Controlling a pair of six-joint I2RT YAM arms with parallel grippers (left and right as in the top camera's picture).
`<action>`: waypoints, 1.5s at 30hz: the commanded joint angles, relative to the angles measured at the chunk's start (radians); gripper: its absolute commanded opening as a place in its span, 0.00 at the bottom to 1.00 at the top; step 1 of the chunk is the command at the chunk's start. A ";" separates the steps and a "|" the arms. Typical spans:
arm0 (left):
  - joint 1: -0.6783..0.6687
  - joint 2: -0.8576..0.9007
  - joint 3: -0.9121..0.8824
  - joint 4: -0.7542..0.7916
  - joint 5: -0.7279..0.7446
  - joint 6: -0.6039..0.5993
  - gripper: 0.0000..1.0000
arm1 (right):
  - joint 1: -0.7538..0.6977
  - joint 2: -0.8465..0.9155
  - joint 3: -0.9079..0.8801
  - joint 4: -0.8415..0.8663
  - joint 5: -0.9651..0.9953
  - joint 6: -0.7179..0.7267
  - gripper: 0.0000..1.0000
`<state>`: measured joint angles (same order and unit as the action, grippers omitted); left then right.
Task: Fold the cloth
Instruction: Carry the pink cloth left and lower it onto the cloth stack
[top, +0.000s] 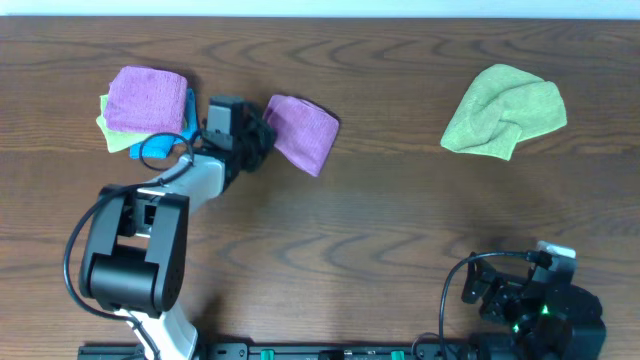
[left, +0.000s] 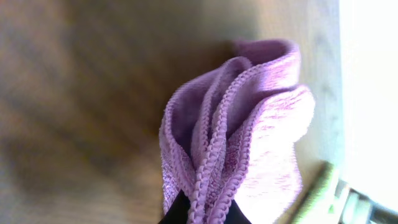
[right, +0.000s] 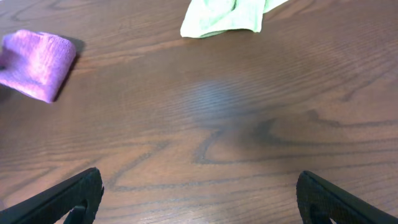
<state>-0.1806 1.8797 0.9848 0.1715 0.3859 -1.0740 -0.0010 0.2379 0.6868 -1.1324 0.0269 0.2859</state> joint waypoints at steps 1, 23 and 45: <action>0.039 -0.015 0.105 -0.048 0.064 0.081 0.06 | -0.007 -0.004 -0.002 0.001 0.011 0.017 0.99; 0.279 -0.048 0.551 -0.474 0.054 0.312 0.06 | -0.007 -0.004 -0.002 0.001 0.011 0.017 0.99; 0.405 -0.048 0.574 -0.398 0.056 0.319 0.06 | -0.007 -0.004 -0.002 0.001 0.011 0.016 0.99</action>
<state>0.2085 1.8622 1.5085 -0.2314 0.4385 -0.7799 -0.0010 0.2379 0.6865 -1.1324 0.0269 0.2859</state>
